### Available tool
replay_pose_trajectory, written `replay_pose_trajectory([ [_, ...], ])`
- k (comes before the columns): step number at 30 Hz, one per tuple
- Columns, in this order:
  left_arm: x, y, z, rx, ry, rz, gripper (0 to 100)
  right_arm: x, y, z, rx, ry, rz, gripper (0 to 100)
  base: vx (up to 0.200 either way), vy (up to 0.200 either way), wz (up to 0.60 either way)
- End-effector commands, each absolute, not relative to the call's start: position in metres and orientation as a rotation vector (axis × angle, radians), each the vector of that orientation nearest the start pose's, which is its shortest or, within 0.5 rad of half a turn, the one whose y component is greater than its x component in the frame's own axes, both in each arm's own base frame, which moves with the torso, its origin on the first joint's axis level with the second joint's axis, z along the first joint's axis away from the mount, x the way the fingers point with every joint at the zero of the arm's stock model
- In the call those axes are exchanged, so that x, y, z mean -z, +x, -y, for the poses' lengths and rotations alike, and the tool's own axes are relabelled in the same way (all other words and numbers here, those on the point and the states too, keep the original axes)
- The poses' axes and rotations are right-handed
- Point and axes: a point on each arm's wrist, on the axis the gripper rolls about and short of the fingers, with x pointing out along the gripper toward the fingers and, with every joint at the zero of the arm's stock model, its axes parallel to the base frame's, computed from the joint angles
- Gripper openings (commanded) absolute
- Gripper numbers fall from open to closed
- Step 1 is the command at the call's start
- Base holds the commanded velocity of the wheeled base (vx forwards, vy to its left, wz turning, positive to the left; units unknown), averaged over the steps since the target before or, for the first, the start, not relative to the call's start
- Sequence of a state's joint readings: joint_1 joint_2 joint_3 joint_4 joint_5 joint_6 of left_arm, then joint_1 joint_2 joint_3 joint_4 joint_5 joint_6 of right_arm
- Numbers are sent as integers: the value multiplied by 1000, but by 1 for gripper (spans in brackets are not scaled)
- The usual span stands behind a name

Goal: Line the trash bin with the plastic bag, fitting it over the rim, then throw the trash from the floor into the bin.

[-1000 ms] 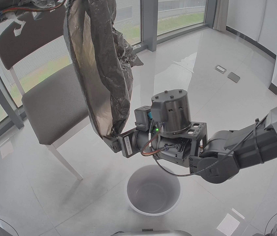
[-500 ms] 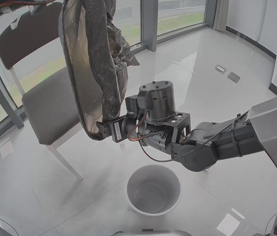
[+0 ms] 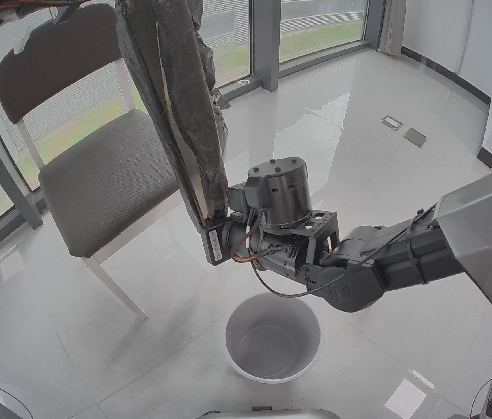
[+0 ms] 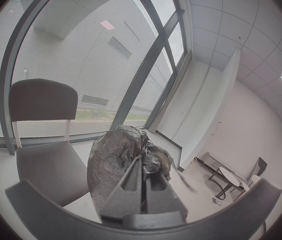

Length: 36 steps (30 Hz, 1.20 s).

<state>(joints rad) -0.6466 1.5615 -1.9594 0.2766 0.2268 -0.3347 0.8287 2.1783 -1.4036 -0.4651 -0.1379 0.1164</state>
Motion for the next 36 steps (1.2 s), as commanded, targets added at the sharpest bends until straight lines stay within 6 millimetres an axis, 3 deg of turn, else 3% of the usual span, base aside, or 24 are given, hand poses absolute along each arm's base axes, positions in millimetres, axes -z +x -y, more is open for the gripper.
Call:
replay_pose_trajectory([
  [1,-431,189,133,394,-346,-36,0,-165,277,-296,-664,-48,-336,0,0,0,0],
  [4,-408,189,133,372,-305,-115,0,-163,262,-280,-661,-66,-367,0,0,0,0],
  [8,-355,178,129,373,-180,-284,0,-147,231,-252,-656,-116,-449,0,0,0,0],
  [9,-354,178,129,373,-176,-289,0,-146,231,-251,-656,-118,-453,0,0,0,0],
  [10,-331,176,128,366,-126,-356,0,-134,220,-241,-652,-148,-499,0,0,0,0],
  [15,-288,168,122,356,-32,-559,0,-112,203,-226,-651,-178,-561,0,0,0,0],
  [20,-271,166,121,332,16,-658,0,-103,193,-223,-664,-199,-590,0,0,0,0],
  [30,-260,154,111,329,9,-613,0,-89,186,-233,-697,-232,-629,0,0,0,0],
  [36,-249,152,110,336,78,-684,0,-79,184,-236,-694,-236,-665,0,0,0,0],
])
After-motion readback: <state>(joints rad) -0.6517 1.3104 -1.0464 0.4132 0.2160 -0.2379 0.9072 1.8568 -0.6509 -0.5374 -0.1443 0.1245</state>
